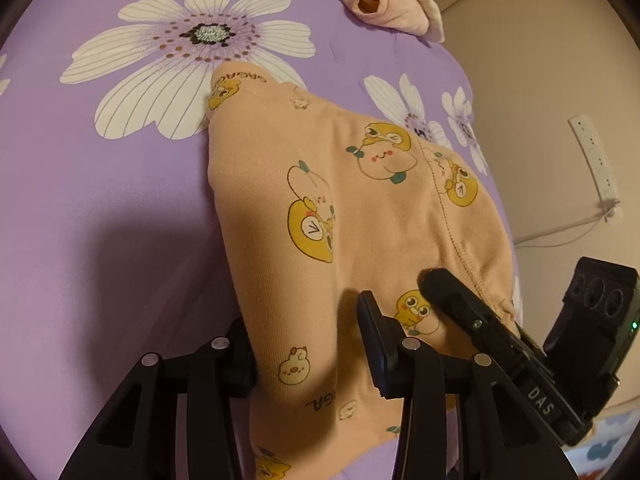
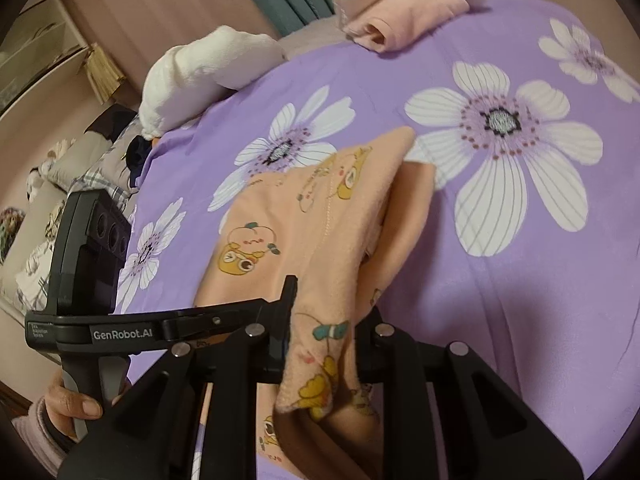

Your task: Fold small clothes

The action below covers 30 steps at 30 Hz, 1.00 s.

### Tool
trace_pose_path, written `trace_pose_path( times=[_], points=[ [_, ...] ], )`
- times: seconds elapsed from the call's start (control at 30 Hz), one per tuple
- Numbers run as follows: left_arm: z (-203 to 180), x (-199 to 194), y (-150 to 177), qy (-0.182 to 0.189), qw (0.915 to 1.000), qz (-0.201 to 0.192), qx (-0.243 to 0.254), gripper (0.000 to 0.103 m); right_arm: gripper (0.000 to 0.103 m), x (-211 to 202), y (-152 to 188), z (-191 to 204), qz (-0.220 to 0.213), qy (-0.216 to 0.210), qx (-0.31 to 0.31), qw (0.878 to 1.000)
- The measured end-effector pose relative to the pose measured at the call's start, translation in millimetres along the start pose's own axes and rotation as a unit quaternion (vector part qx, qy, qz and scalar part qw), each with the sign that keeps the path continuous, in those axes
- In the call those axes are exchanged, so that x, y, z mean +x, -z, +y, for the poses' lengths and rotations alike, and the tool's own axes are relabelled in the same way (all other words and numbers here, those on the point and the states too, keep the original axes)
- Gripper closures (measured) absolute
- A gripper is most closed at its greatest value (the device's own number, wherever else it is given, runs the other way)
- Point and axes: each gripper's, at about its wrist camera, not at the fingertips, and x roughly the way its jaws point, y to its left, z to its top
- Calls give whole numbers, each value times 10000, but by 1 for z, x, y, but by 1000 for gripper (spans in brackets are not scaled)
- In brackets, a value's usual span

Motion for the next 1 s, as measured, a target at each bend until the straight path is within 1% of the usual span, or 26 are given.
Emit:
trace_pose_path(
  times=[0.2, 0.43, 0.7, 1.0],
  points=[
    [-11, -9, 5, -11, 9998, -98, 161, 62, 83, -11, 5, 18, -129, 15, -275, 9995],
    [-17, -22, 20, 28, 9995, -184, 265, 62, 83, -27, 14, 24, -233, -42, -270, 9994],
    [-26, -40, 39, -58, 9985, -309, 448, 62, 83, -45, 27, 34, -320, -156, -287, 9990],
    [-23, -68, 64, -13, 9975, -501, 491, 63, 83, -61, 45, 49, -336, -348, -332, 9983]
  ],
)
